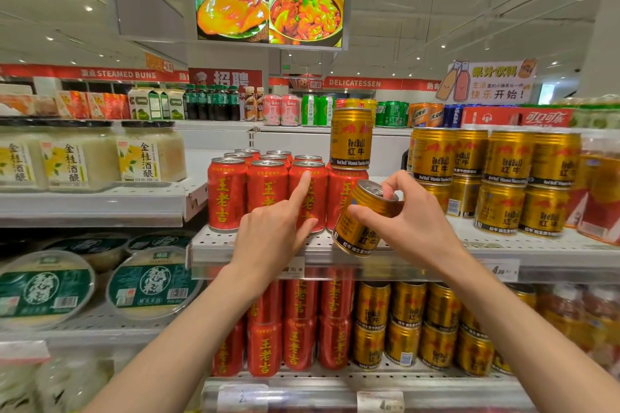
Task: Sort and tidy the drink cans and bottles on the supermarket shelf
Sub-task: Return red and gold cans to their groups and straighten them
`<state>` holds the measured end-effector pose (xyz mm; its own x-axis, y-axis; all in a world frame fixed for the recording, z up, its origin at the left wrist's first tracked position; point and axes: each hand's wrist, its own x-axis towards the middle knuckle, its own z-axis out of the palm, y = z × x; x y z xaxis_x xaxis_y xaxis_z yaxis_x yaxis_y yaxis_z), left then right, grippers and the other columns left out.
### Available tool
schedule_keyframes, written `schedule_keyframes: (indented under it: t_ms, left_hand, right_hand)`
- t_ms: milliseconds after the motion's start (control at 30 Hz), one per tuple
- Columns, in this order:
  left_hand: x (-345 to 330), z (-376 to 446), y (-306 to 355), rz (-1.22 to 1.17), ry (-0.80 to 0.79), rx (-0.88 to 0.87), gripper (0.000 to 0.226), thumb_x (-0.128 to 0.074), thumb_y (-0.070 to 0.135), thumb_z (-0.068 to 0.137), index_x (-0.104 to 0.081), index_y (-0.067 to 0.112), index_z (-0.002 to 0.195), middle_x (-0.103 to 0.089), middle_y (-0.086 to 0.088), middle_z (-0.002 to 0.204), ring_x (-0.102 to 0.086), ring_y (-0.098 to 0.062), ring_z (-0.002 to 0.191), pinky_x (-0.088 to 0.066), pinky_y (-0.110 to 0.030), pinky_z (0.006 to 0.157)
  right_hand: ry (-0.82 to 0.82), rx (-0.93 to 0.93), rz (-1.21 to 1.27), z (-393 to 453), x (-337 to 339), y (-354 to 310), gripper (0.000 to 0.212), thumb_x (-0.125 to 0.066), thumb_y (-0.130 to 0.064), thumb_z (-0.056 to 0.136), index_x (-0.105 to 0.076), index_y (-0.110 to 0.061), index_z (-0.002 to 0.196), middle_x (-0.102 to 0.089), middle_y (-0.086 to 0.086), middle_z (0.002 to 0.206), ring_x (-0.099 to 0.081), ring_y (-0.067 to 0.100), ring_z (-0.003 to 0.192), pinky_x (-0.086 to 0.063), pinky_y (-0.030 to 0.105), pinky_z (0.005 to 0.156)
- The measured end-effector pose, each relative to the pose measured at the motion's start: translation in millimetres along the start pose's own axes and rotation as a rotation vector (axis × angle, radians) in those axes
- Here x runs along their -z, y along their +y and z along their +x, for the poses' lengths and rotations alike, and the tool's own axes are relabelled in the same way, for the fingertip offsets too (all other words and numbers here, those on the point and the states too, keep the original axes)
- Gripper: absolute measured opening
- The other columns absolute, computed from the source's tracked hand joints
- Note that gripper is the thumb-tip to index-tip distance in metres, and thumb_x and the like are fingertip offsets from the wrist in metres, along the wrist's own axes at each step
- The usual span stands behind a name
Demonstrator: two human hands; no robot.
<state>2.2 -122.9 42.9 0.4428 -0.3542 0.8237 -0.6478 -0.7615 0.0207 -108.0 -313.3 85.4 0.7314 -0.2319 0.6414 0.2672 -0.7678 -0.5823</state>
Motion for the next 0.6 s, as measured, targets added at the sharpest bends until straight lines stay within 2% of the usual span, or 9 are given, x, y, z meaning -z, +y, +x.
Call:
schedule_keyframes:
  t_ms: [133,200,267,333,400,467,533,600]
  left_hand:
    - [-1.3,0.5,-3.5,-0.129,-0.084,0.059,0.078,-0.064,0.040,0.098,-0.022,0.032,0.163,-0.071,0.007,0.078,-0.069,-0.019,0.070,-0.060,-0.038,0.065]
    - [0.4,-3.2,-4.8,-0.328,-0.105,0.097,0.073,-0.068,0.031,0.097,-0.032,0.031,0.160,-0.066,0.015,0.080,-0.061,-0.004,0.067,-0.055,-0.027,0.070]
    - [2.8,-11.3,-2.4,-0.511,-0.103,0.126,0.060,-0.068,0.021,0.095,-0.048,0.029,0.150,-0.065,0.017,0.085,-0.059,0.000,0.068,-0.048,-0.018,0.070]
    - [6.1,-21.9,1.3,-0.613,-0.113,0.136,0.050,-0.068,0.017,0.092,-0.058,0.028,0.139,-0.068,0.013,0.096,-0.060,0.001,0.077,-0.043,-0.011,0.070]
    - [9.5,-30.4,3.6,-0.627,-0.161,0.089,0.052,-0.072,0.028,0.088,-0.059,0.028,0.138,-0.067,0.012,0.113,-0.060,0.004,0.097,-0.042,-0.010,0.082]
    - [11.9,-34.7,5.7,-0.614,-0.232,0.022,0.067,-0.073,0.050,0.084,-0.053,0.031,0.144,-0.063,0.015,0.127,-0.056,0.003,0.116,-0.042,-0.018,0.099]
    - [13.9,-35.9,8.3,-0.625,-0.263,0.012,0.076,-0.070,0.065,0.078,-0.050,0.034,0.145,-0.061,0.019,0.129,-0.054,0.003,0.120,-0.042,-0.022,0.103]
    - [14.6,-35.8,11.3,-0.659,-0.262,0.034,0.073,-0.071,0.067,0.076,-0.052,0.038,0.141,-0.062,0.024,0.122,-0.055,0.005,0.117,-0.045,-0.025,0.101]
  right_hand:
    - [-0.006,-0.006,0.007,0.0,-0.9,0.1,0.047,-0.076,-0.053,0.076,-0.041,-0.022,0.082,-0.070,-0.006,0.089,-0.068,0.021,0.086,-0.059,0.050,0.074]
    - [0.000,-0.020,0.018,-0.2,-1.5,0.9,0.049,-0.074,-0.057,0.073,-0.041,-0.022,0.083,-0.069,-0.007,0.091,-0.067,0.019,0.088,-0.059,0.050,0.075]
    - [0.014,-0.043,0.031,-0.5,-2.1,2.5,0.048,-0.075,-0.055,0.076,-0.042,-0.020,0.083,-0.068,-0.006,0.091,-0.066,0.020,0.087,-0.060,0.049,0.075]
    - [0.037,-0.072,0.056,-1.9,-3.8,5.2,0.047,-0.076,-0.053,0.079,-0.042,-0.021,0.082,-0.068,-0.005,0.090,-0.066,0.022,0.083,-0.060,0.047,0.072]
    - [0.064,-0.113,0.108,-6.0,-6.7,6.3,0.047,-0.076,-0.054,0.079,-0.042,-0.021,0.082,-0.068,0.000,0.090,-0.066,0.023,0.072,-0.060,0.043,0.063]
    - [0.088,-0.160,0.182,-12.9,-10.7,5.9,0.045,-0.077,-0.049,0.082,-0.043,-0.019,0.084,-0.067,0.005,0.091,-0.066,0.020,0.061,-0.057,0.036,0.053]
    - [0.111,-0.219,0.258,-21.2,-14.5,5.0,0.043,-0.077,-0.043,0.084,-0.045,-0.014,0.086,-0.068,0.006,0.092,-0.070,0.017,0.064,-0.058,0.036,0.051]
    - [0.130,-0.269,0.334,-29.7,-16.9,5.0,0.046,-0.076,-0.040,0.085,-0.047,-0.004,0.090,-0.068,0.008,0.094,-0.071,0.007,0.069,-0.058,0.030,0.050]
